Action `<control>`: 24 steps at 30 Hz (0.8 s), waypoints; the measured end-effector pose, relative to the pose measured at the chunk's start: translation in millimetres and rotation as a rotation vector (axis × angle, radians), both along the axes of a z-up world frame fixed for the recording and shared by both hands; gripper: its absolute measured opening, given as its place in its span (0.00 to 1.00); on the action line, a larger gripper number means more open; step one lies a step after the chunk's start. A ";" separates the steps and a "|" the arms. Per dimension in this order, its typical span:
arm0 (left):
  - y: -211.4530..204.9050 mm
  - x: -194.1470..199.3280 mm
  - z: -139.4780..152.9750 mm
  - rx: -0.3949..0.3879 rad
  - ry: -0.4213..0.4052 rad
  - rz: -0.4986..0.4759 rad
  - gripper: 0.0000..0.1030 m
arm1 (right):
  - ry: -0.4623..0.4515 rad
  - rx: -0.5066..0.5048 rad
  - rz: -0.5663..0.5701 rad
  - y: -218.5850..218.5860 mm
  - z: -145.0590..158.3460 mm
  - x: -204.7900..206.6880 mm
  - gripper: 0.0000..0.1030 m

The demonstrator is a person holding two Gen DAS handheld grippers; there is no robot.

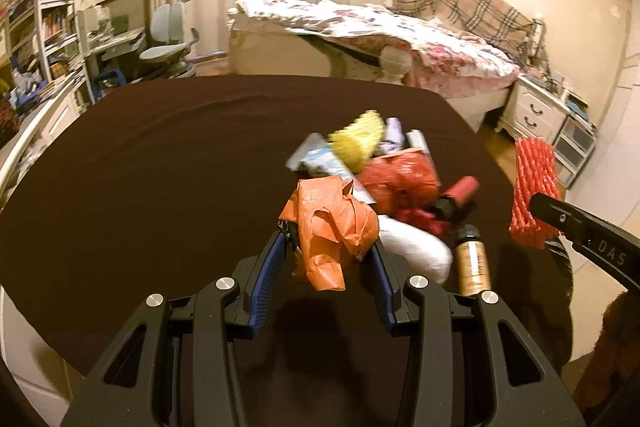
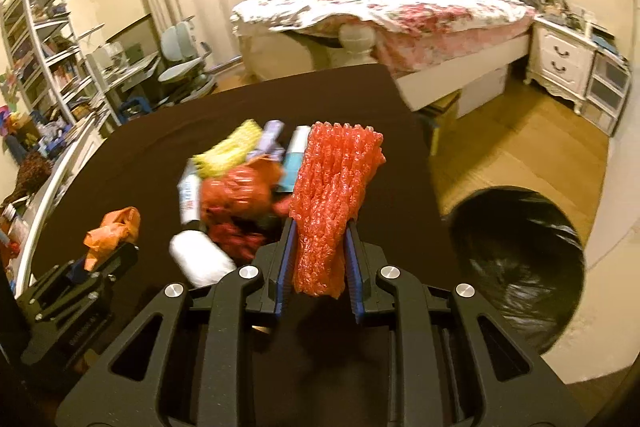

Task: Collect trash
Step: 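Carry both items over the bin and open both grippers to drop them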

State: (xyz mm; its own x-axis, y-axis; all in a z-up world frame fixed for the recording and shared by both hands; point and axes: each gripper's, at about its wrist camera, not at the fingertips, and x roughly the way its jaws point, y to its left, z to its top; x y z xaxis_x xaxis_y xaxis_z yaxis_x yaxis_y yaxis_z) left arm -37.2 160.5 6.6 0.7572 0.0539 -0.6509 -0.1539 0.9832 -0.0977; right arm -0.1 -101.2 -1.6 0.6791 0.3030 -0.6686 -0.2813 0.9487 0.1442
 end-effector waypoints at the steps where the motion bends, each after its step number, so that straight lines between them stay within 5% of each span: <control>1: -4.2 0.5 1.1 0.000 -0.004 -0.009 0.41 | -0.001 -0.001 -0.012 -6.2 0.3 -0.1 0.22; 24: -170.2 51.6 7.9 0.034 -0.036 -0.336 0.41 | 0.040 0.003 -0.302 -163.2 -32.2 13.7 0.22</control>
